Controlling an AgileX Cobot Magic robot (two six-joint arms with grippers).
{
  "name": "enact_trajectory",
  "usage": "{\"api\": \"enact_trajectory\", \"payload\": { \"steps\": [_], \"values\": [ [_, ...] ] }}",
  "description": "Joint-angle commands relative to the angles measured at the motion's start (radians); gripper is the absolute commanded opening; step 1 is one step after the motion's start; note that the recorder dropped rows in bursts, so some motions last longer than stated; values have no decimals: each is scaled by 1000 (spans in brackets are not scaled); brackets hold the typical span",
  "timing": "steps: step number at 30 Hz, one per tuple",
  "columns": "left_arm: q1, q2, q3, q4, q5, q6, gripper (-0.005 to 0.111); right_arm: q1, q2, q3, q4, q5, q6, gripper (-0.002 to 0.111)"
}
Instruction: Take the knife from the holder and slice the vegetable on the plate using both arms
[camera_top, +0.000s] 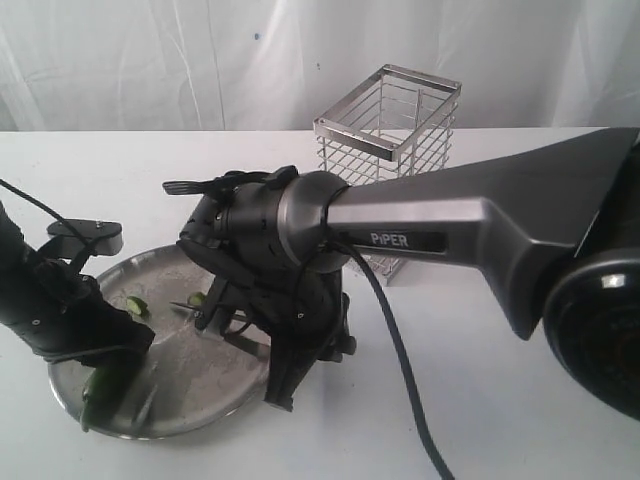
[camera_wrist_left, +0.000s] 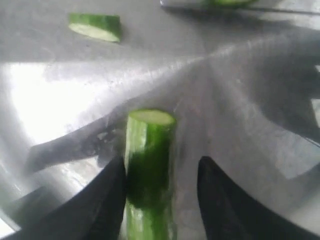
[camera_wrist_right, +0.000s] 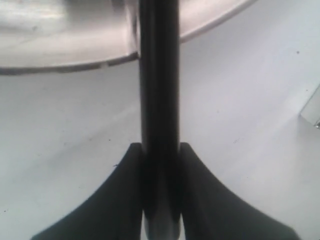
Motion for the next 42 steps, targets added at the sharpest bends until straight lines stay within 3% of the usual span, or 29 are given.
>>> {"api": "enact_trajectory", "payload": {
  "steps": [1, 10, 17, 32, 42],
  "values": [
    [3, -20, 9, -59, 36, 9, 50, -8, -16, -13, 40, 4, 14, 0],
    [3, -114, 9, -117, 21, 77, 50, -8, -16, -13, 143, 4, 16, 0],
    [3, -159, 9, -117, 27, 77, 50, -8, 2, -13, 263, -93, 9, 0],
    [3, -170, 9, -117, 22, 77, 50, -8, 37, -47, 280, -158, 9, 0],
    [3, -170, 9, -124, 21, 77, 50, -8, 34, -92, 280, -119, 7, 21]
  ]
}}
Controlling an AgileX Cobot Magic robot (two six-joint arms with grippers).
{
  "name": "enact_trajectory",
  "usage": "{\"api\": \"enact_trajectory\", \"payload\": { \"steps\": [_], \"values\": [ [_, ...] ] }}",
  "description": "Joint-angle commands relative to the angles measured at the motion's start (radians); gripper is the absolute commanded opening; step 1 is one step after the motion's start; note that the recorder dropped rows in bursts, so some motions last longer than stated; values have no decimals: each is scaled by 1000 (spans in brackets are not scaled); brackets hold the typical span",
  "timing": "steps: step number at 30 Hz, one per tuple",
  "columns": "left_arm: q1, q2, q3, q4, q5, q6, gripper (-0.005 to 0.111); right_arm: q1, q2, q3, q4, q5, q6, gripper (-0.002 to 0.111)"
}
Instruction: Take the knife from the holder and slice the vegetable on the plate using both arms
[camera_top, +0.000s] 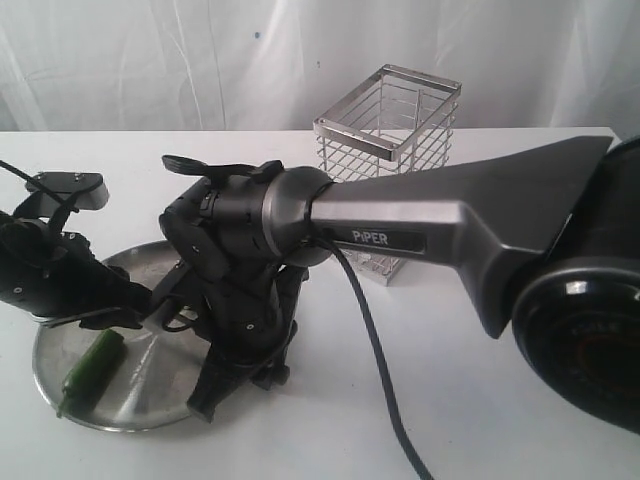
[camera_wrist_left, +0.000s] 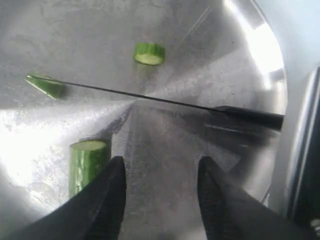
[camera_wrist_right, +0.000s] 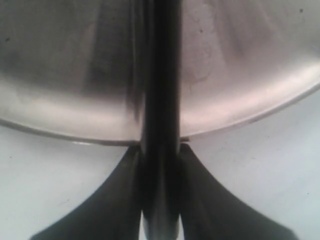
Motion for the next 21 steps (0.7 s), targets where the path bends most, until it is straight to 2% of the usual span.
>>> {"api": "enact_trajectory", "payload": {
  "steps": [1, 7, 9, 15, 21],
  "values": [
    [3, -7, 8, -12, 11, 2, 50, -8, -5, -10, 0, 23, -6, 22],
    [3, -7, 8, -12, 11, 2, 50, -8, -29, -10, 0, 16, -6, 23],
    [3, -7, 8, -12, 11, 2, 50, -8, -40, -10, 0, 14, -6, 29],
    [3, -15, 8, -19, 9, 2, 50, -8, -92, -10, 1, -56, -4, 57],
    [3, -95, 8, 0, 10, 8, 50, -8, -166, -8, 4, -130, -4, 60]
  ]
}}
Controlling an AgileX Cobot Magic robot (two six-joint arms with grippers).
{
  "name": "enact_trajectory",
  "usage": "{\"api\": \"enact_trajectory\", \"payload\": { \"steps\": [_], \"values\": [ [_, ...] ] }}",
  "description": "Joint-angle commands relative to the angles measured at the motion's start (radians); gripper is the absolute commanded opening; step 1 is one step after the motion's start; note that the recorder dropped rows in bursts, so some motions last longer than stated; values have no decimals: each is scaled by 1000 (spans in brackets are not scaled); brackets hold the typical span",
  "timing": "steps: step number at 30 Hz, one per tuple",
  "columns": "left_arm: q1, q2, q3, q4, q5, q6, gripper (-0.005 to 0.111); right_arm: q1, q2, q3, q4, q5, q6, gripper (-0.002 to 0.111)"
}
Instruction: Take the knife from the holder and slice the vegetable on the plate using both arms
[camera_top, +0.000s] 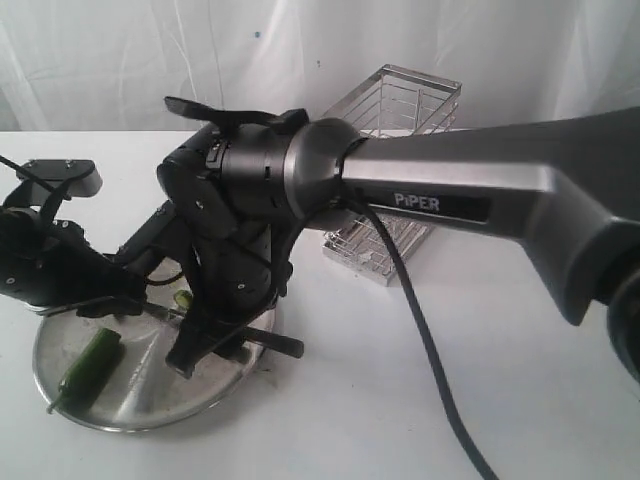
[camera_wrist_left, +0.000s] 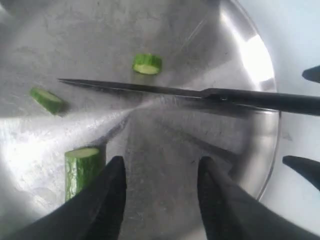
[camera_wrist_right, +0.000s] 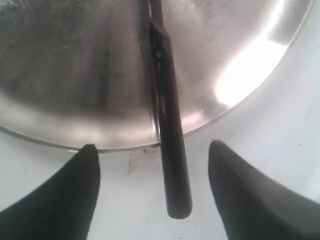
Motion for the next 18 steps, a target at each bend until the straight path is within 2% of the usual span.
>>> {"api": "enact_trajectory", "payload": {
  "steps": [1, 3, 6, 7, 8, 10, 14, 18],
  "values": [
    [3, -71, 8, 13, 18, 8, 50, -8, -75, 0, 16, -57, -4, 60],
    [3, -115, 22, 13, 23, 8, 48, -8, -104, 19, 54, -78, -15, 58],
    [3, -213, 76, 13, -12, -6, 36, -8, -173, 77, 163, -165, -75, 45],
    [3, -256, 103, 9, -28, -19, 29, -8, -200, 100, 202, -198, -84, 37],
    [3, -345, 168, -4, -63, -58, 15, -8, -257, 152, 286, -251, -114, 22],
    [3, -499, 250, -11, -73, -103, 0, -8, -346, 239, 441, -318, -199, 0],
    [3, -835, 324, -51, 39, -106, 0, 37, -538, 440, 716, -463, -392, 0],
    [3, -1083, 322, -61, 163, -106, 0, 134, -712, 624, 794, -685, -442, 0]
  ]
}}
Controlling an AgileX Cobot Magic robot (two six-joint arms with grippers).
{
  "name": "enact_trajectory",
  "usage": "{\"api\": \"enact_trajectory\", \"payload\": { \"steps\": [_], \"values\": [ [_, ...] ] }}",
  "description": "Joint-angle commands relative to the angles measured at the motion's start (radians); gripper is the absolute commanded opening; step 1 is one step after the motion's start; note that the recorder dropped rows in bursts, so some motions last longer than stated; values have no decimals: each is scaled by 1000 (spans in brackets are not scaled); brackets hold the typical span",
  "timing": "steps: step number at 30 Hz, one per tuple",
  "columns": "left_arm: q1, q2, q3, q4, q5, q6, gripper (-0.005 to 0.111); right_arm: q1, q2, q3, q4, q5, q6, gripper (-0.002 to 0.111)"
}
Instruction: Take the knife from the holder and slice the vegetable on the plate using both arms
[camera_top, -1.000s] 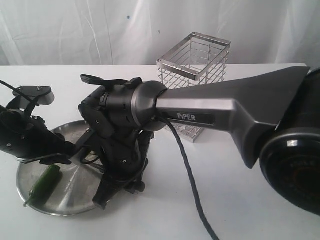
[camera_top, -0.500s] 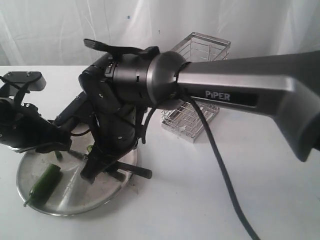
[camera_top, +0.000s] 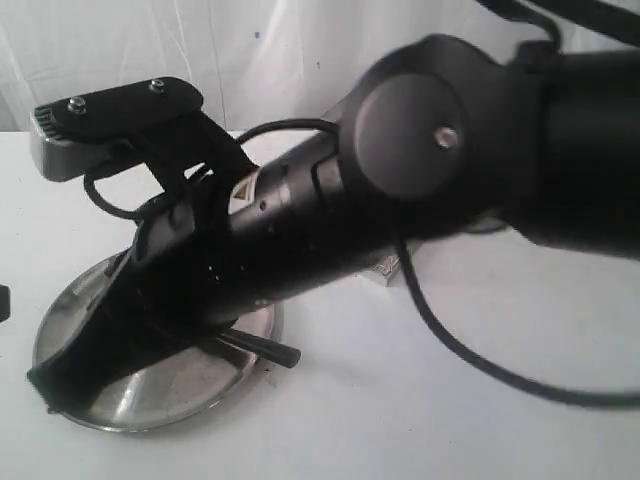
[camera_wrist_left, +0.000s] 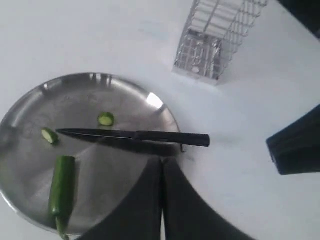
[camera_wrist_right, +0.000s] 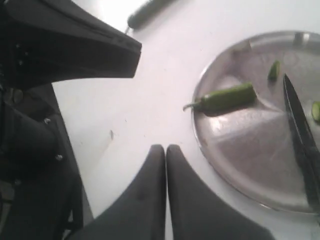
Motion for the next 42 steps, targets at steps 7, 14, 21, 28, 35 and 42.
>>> {"api": "enact_trajectory", "payload": {
  "steps": [7, 14, 21, 28, 35, 42],
  "values": [
    [1, -242, 6, -21, 258, -9, 0, 62, -229, 128, 47, -103, 2, 0],
    [1, -242, 6, -21, 256, -9, 0, 62, -229, 128, 47, -108, 0, 0],
    [1, -242, 6, -21, 251, -9, 0, 20, -298, 163, -53, -223, -35, 0],
    [1, -242, 6, -21, 250, -9, 0, -125, -475, 334, -69, -275, -61, 0],
    [1, -242, 6, -21, 250, -9, 0, -345, -798, 568, -92, -275, -61, 0],
    [1, -242, 6, -21, 250, -9, 0, -483, -1127, 819, -134, -273, -61, 0]
  ]
}}
